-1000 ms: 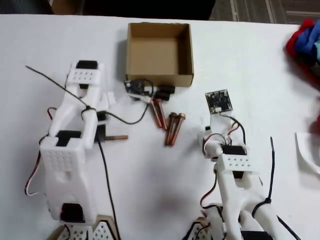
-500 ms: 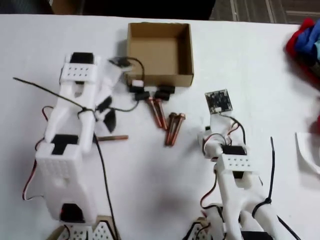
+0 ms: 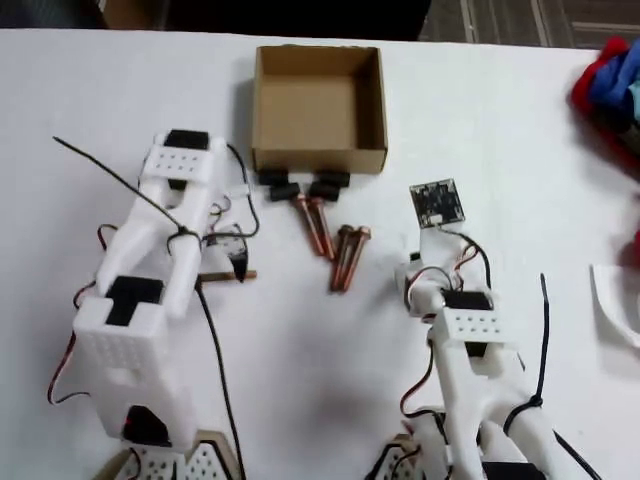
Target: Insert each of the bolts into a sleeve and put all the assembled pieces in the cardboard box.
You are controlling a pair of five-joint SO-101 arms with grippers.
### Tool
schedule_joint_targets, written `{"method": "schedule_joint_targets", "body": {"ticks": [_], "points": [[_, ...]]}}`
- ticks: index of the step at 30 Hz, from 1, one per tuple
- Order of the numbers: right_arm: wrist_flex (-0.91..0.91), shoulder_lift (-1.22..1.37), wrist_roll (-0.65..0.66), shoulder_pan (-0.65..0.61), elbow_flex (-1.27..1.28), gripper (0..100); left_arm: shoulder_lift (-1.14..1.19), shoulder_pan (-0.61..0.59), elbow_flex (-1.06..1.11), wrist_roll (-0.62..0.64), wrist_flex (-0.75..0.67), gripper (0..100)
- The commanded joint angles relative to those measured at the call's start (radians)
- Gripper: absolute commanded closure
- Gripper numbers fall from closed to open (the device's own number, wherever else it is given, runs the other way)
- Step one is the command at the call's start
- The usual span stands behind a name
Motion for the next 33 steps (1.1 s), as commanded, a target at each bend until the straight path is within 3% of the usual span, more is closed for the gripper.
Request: {"method": "schedule_joint_targets", "body": {"ticks": [1, 17, 25, 33], "points": [[-0.019, -0.033, 0.002, -0.007, -0.003, 97.8, -0.055, 0.003, 0.002, 0.129, -0.043, 76], [-0.019, -0.033, 0.002, -0.007, -0.003, 97.8, -0.037, 0.002, 0.01, 0.282, -0.095, 76], [-0.019, -0.033, 0.002, -0.007, -0.003, 97.8, 0.209, 0.0, -0.031, 0.284, -0.094, 76], [-0.019, -0.033, 0.002, -0.007, -0.003, 97.8, 0.405, 0.0, -0.18, 0.279, 0.02, 77]]}}
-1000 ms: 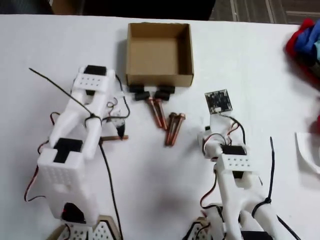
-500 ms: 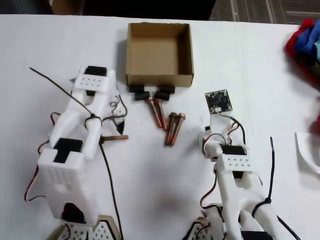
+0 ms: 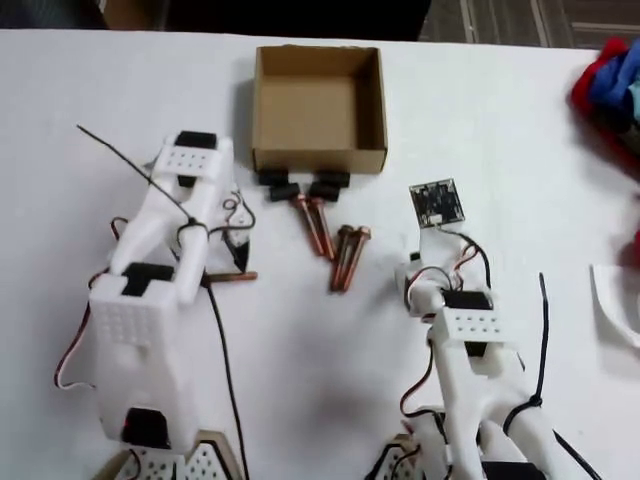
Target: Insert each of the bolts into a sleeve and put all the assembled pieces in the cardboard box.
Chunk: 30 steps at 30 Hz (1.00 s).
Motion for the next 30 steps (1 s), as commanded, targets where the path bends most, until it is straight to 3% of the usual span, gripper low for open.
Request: {"method": "schedule_joint_targets", "body": {"ticks": [1, 7, 11, 15, 17, 25, 30], "points": [[-0.019, -0.033, 0.002, -0.007, -0.003, 97.8, 0.115, -0.002, -0.016, 0.003, 0.025, 77], [-0.019, -0.033, 0.002, -0.007, -0.003, 97.8, 0.127, 0.011, -0.01, -0.052, 0.026, 77], [-0.019, -0.033, 0.002, -0.007, -0.003, 97.8, 0.124, 0.003, -0.016, -0.295, 0.028, 77], [-0.019, -0.035, 0.002, -0.007, -0.003, 97.8, 0.123, 0.008, -0.018, -0.632, 0.029, 77], [-0.019, -0.035, 0.002, -0.007, -0.003, 97.8, 0.121, 0.009, -0.016, -0.729, 0.031, 77], [-0.019, -0.038, 0.002, -0.007, -0.003, 97.8, -0.071, 0.012, -0.016, -0.658, 0.028, 84], [-0.019, -0.036, 0.002, -0.007, -0.003, 97.8, -0.282, 0.012, 0.03, -0.839, 0.031, 82]]}}
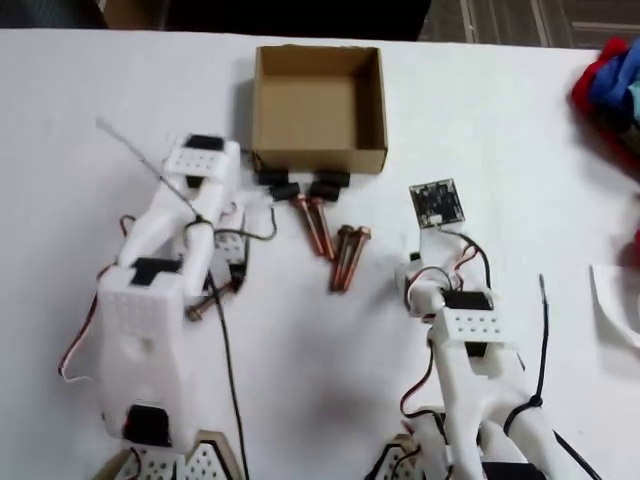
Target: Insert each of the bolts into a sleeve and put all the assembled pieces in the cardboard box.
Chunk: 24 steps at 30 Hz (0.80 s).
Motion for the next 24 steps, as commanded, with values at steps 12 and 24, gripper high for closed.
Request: {"method": "schedule_joint_targets", "body": {"ticks": [12, 24], "points": [[-0.019, -0.038, 0.002, -0.007, -0.003, 97.8, -0.281, -0.002, 0.252, -0.29, -0.011, 82], [-0.019, -0.041, 0.002, -0.007, -0.003, 97.8, -0.23, -0.094, 0.255, -0.293, -0.107, 82]]}}
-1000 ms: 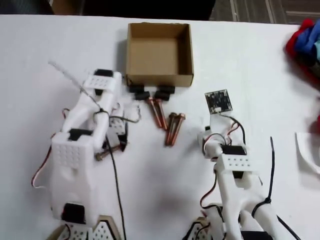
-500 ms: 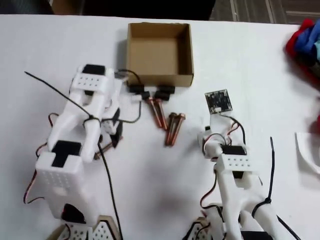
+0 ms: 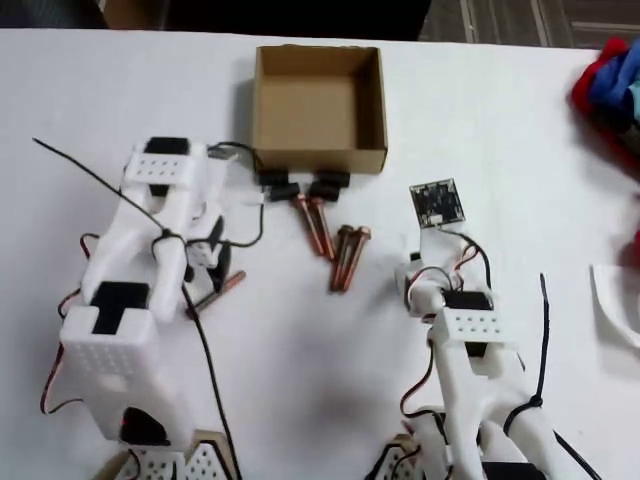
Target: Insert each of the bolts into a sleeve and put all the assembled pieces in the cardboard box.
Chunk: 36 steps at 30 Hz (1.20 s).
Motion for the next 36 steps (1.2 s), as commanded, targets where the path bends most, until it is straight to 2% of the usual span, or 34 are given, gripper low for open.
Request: {"method": "schedule_joint_targets", "body": {"ticks": [1, 12, 22, 30, 32, 35, 36], "points": [[-0.019, -0.041, 0.002, -0.007, -0.003, 97.8, 0.015, -0.008, -0.001, -0.008, 0.034, 82], [-0.019, -0.041, 0.002, -0.007, -0.003, 97.8, 0.203, -0.011, -0.024, -0.003, 0.066, 82], [-0.019, -0.041, 0.002, -0.005, -0.003, 97.8, 0.21, -0.04, -0.332, -0.009, 0.066, 92], [-0.019, -0.041, 0.002, -0.005, -0.003, 97.8, 0.209, -0.032, -0.423, -0.009, -0.032, 93], [-0.019, -0.041, 0.002, -0.005, -0.003, 97.8, 0.203, -0.028, -0.424, -0.009, -0.003, 93], [-0.019, -0.041, 0.002, -0.005, -0.003, 97.8, 0.201, -0.002, -0.423, -0.003, 0.138, 93], [-0.019, -0.041, 0.002, -0.005, -0.003, 97.8, 0.196, 0.002, -0.404, 0.0, 0.146, 93]]}}
